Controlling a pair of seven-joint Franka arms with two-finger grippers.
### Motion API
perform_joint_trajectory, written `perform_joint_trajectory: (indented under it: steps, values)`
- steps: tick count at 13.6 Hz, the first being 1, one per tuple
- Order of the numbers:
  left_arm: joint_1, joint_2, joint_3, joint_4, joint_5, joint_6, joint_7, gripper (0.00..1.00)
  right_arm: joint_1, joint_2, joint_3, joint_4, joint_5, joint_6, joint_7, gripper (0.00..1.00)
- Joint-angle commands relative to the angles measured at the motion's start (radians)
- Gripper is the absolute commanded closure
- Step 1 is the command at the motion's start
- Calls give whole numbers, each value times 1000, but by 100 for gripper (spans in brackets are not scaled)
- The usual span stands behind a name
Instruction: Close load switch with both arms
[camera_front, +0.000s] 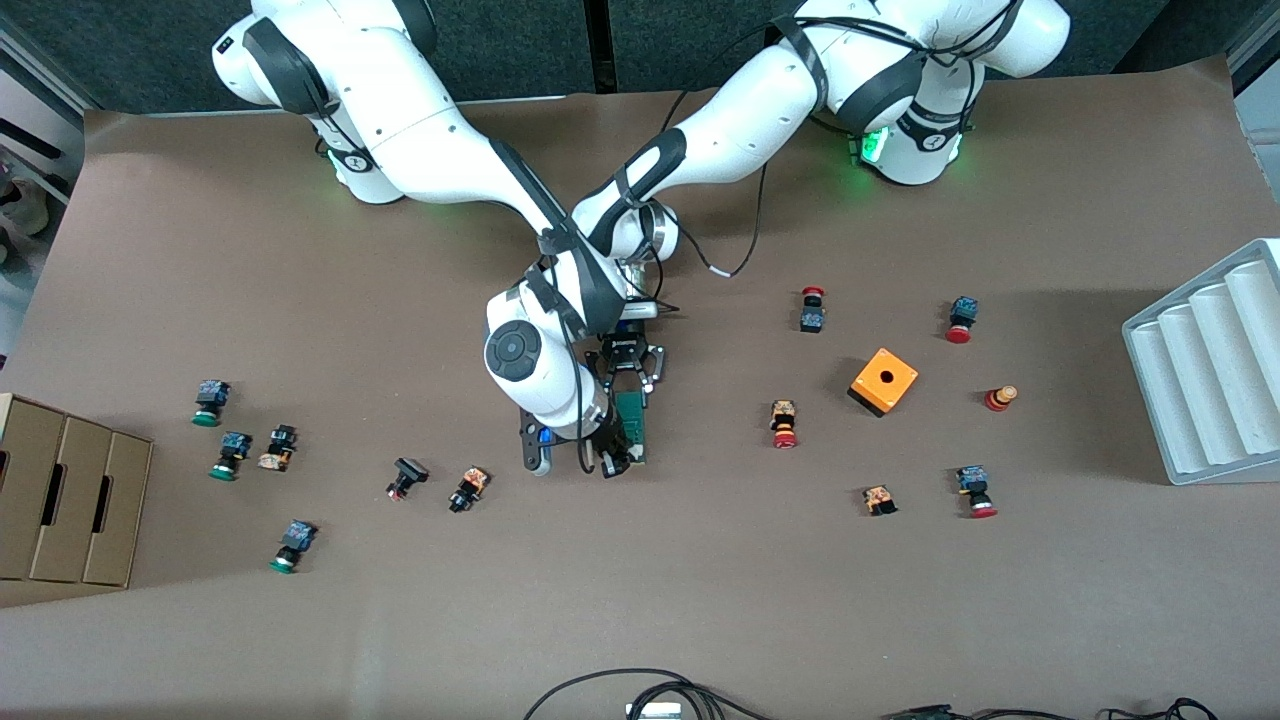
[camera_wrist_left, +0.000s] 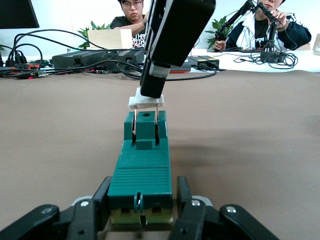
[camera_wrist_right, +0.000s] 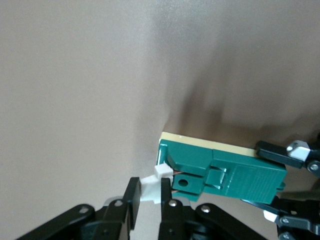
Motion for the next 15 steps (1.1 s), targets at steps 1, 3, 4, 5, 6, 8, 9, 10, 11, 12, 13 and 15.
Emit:
perform_joint_trajectory:
  steps: [1, 3, 4, 5, 6, 8, 9, 10, 11, 12, 13, 15]
  values:
    - [-4, 12, -3, 13, 14, -15, 2, 42, 0, 41, -7, 41, 38, 16, -7, 77]
    - [-4, 12, -3, 13, 12, -15, 2, 42, 0, 45, -7, 41, 38, 17, -7, 77]
    - [-4, 12, -2, 13, 12, -15, 2, 43, 0, 48, -7, 41, 38, 19, -7, 77]
    - [-4, 12, -1, 13, 14, -15, 2, 43, 0, 51, -7, 41, 38, 20, -7, 77]
    - [-4, 12, -3, 13, 14, -15, 1, 43, 0, 58, -7, 43, 38, 22, -7, 76]
    - [-4, 12, -3, 13, 14, -15, 2, 43, 0, 67, -7, 58, 37, 22, -7, 76]
    - [-4, 12, -3, 13, 14, -15, 2, 43, 0, 67, -7, 58, 37, 22, -7, 76]
    - [-4, 12, -2, 13, 14, -15, 2, 43, 0, 65, -7, 58, 37, 19, -7, 76]
    - [-4, 12, -3, 13, 14, -15, 2, 43, 0, 62, -7, 58, 37, 16, -5, 76]
    - [-4, 12, -3, 13, 14, -15, 2, 43, -2, 55, -8, 58, 37, 8, -5, 76]
    - [-4, 12, -3, 13, 14, -15, 2, 43, -9, 39, -17, 64, 37, -24, -5, 74]
    - [-4, 12, -3, 15, 12, -15, 2, 27, -41, -2, -28, 98, 26, -120, -14, 32]
